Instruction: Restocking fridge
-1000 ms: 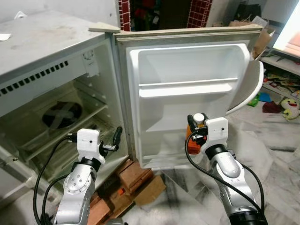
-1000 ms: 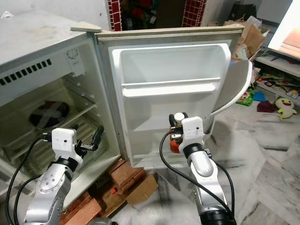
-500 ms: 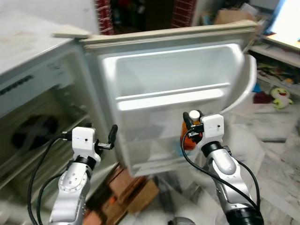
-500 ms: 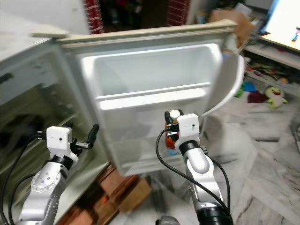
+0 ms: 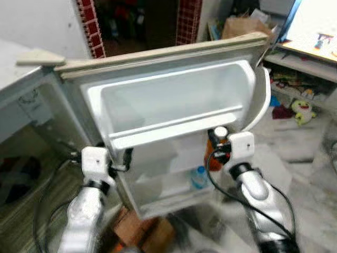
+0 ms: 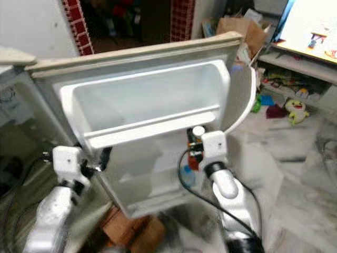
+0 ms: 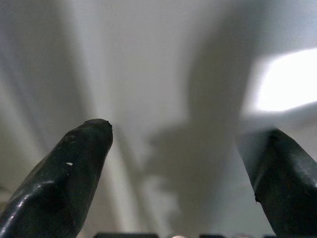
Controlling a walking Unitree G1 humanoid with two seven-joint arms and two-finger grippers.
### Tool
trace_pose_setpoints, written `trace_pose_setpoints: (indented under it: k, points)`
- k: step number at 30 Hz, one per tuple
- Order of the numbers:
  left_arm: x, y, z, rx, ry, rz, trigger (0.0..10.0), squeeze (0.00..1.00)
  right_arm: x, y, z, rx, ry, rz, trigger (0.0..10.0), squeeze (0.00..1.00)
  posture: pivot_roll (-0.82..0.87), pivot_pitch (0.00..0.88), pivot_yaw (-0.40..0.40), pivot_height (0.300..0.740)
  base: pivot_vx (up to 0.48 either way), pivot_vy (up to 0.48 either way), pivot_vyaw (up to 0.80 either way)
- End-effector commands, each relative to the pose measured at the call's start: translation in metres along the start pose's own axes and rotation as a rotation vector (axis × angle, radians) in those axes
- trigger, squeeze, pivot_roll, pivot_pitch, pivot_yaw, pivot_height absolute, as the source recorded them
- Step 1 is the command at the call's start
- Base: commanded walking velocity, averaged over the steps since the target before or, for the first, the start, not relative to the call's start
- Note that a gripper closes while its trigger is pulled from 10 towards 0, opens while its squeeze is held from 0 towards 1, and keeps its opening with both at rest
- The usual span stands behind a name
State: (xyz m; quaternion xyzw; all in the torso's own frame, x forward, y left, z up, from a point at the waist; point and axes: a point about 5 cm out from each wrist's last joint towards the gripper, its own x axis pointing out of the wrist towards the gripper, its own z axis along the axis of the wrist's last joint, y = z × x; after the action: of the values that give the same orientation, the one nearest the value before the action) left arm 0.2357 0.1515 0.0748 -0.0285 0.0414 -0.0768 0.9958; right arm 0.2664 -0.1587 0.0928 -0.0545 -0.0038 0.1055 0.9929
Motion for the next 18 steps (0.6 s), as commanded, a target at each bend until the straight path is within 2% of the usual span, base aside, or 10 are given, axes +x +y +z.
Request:
trace_pose_setpoints:
  k: [1,3,6,10,18]
  points:
    - [-0.004,0.004,0.001,0.016,0.007,0.013,10.0,0.00,-0.001,0.006,0.002,0.017,-0.002,0.025,10.0,0.00,0.05,0.007,-0.004,0.740,0.000,0.000,0.00]
    - [-0.006,0.005,0.000,0.020,0.013,0.021,10.0,0.00,-0.003,0.009,0.001,0.034,0.003,0.045,10.0,0.00,0.05,0.010,-0.002,0.740,0.000,0.000,0.00]
    - [-0.015,0.012,-0.005,0.023,0.038,0.044,10.0,0.00,-0.011,0.025,-0.002,0.100,0.019,0.153,10.0,0.00,0.05,0.015,0.000,0.740,0.000,0.000,0.00]
    - [-0.020,0.015,-0.009,0.052,0.054,0.055,10.0,0.00,-0.017,0.037,-0.003,0.153,0.035,0.237,10.0,0.00,0.05,0.017,0.001,0.740,0.000,0.000,0.00]
    - [-0.016,0.012,-0.006,0.058,0.050,0.054,10.0,0.00,-0.016,0.036,-0.005,0.152,0.052,0.254,10.0,0.00,0.05,0.031,0.001,0.685,0.000,0.000,0.00]
